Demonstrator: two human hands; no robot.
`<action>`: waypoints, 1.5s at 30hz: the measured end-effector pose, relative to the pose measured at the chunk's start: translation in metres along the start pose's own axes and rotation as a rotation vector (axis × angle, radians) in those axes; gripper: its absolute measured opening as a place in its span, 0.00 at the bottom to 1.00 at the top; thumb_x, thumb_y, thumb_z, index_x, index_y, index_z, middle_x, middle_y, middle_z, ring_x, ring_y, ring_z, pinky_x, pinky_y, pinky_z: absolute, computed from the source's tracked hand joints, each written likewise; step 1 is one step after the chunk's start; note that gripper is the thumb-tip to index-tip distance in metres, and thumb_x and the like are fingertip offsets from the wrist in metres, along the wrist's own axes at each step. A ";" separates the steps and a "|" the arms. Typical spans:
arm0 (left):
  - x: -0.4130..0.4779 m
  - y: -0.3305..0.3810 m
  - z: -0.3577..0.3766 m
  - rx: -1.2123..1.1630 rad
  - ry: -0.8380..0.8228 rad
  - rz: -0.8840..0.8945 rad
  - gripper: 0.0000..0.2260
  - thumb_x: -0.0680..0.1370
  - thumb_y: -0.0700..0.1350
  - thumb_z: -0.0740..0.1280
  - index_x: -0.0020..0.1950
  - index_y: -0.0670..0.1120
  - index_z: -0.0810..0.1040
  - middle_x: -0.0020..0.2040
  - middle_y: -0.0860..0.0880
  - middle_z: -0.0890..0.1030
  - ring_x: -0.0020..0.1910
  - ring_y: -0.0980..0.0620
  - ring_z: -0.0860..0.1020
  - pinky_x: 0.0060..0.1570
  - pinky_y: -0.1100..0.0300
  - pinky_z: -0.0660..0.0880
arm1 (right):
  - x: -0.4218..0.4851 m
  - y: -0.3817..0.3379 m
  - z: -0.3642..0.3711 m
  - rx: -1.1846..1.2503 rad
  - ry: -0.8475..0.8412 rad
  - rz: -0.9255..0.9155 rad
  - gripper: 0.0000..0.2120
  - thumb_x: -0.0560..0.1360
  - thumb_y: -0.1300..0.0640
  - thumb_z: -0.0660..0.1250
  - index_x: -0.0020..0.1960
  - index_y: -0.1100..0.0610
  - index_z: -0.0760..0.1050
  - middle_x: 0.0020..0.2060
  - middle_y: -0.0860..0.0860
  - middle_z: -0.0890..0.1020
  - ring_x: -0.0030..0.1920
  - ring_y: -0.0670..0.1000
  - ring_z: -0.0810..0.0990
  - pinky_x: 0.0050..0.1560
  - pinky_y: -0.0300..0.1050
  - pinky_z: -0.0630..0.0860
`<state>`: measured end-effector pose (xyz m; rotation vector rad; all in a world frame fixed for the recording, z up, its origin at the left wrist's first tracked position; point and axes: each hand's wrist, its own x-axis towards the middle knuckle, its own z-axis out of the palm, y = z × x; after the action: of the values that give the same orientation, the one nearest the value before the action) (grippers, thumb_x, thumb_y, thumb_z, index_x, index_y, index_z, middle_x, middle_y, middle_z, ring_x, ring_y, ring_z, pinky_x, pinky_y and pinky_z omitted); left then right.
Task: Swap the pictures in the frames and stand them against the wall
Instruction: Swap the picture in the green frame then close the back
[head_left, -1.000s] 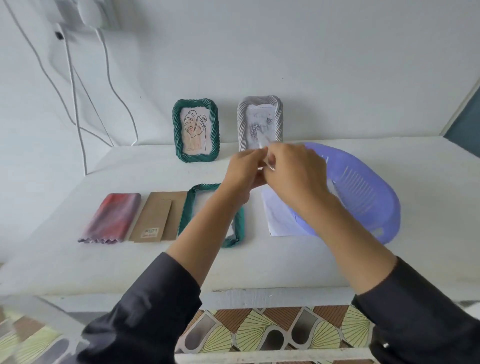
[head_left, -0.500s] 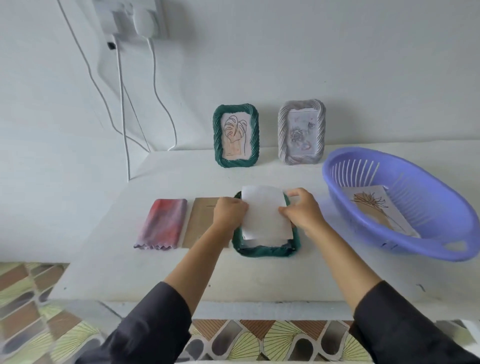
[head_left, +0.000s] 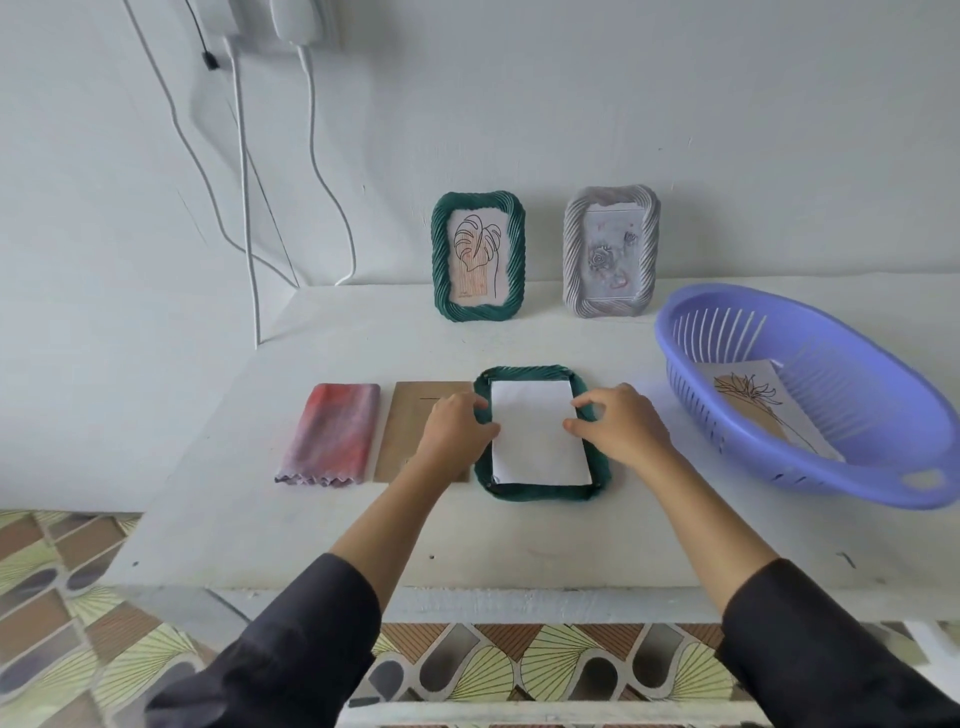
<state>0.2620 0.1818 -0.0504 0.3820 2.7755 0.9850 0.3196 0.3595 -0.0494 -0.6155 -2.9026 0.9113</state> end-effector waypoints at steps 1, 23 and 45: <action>0.001 -0.001 0.000 0.001 -0.008 0.001 0.16 0.76 0.44 0.67 0.61 0.40 0.76 0.55 0.44 0.78 0.56 0.46 0.74 0.51 0.60 0.68 | 0.001 0.005 0.000 0.016 -0.026 -0.013 0.18 0.70 0.48 0.70 0.59 0.49 0.77 0.54 0.56 0.73 0.59 0.57 0.73 0.55 0.47 0.71; 0.008 -0.012 -0.016 0.228 0.157 -0.311 0.20 0.77 0.42 0.59 0.68 0.40 0.65 0.67 0.37 0.64 0.67 0.38 0.62 0.62 0.49 0.67 | 0.011 0.027 0.013 0.105 -0.048 -0.134 0.17 0.72 0.48 0.68 0.60 0.46 0.76 0.51 0.50 0.70 0.55 0.53 0.74 0.59 0.49 0.70; 0.021 -0.019 -0.039 0.090 0.113 -0.451 0.29 0.69 0.50 0.74 0.67 0.50 0.68 0.65 0.40 0.69 0.66 0.40 0.65 0.62 0.48 0.67 | 0.013 0.031 0.012 0.109 -0.085 -0.154 0.17 0.73 0.48 0.67 0.62 0.46 0.75 0.53 0.50 0.70 0.52 0.51 0.73 0.55 0.46 0.70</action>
<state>0.2292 0.1505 -0.0348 -0.2898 2.8197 0.7915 0.3169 0.3814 -0.0779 -0.3491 -2.8984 1.0906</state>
